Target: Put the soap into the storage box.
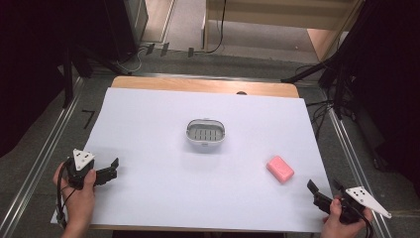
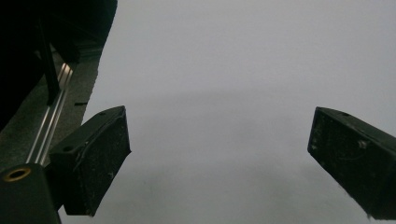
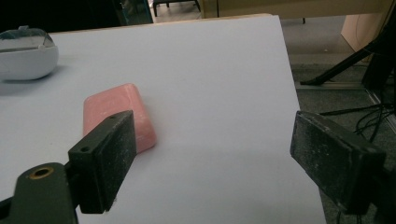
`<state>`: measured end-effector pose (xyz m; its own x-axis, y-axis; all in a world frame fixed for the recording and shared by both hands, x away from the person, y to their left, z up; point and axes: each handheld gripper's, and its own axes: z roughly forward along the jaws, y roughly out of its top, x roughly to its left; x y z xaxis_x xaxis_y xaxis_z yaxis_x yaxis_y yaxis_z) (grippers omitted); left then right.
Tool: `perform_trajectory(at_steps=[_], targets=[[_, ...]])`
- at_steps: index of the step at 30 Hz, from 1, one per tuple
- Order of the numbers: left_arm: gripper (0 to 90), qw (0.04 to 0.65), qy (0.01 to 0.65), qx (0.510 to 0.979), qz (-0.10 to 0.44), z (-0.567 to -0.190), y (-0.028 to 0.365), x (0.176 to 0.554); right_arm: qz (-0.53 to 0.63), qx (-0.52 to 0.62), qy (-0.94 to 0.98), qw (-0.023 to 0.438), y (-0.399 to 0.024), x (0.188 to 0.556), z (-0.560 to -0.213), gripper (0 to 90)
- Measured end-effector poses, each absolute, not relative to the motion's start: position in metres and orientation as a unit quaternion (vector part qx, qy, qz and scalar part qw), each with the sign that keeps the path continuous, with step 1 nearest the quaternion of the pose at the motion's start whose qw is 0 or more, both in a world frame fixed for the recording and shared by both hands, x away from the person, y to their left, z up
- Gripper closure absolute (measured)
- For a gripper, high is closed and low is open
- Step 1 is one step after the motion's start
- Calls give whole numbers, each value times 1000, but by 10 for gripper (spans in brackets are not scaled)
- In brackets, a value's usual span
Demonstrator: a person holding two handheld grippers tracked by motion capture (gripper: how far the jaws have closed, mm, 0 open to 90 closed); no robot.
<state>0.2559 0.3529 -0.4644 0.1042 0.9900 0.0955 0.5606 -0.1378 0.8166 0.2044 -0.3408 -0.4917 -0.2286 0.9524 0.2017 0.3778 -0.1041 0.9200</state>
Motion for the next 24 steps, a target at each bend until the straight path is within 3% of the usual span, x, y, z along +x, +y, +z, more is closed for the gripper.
perform_trajectory(at_steps=[9,16,24], targets=[[61,316,575,674,340,-464,353,256,488,549,619,278,-340,208,-492,157],[61,317,576,674,339,-464,354,256,465,561,629,270,-337,213,-492,232],[61,314,574,676,340,-465,353,256,460,562,631,273,-336,214,-491,198]])
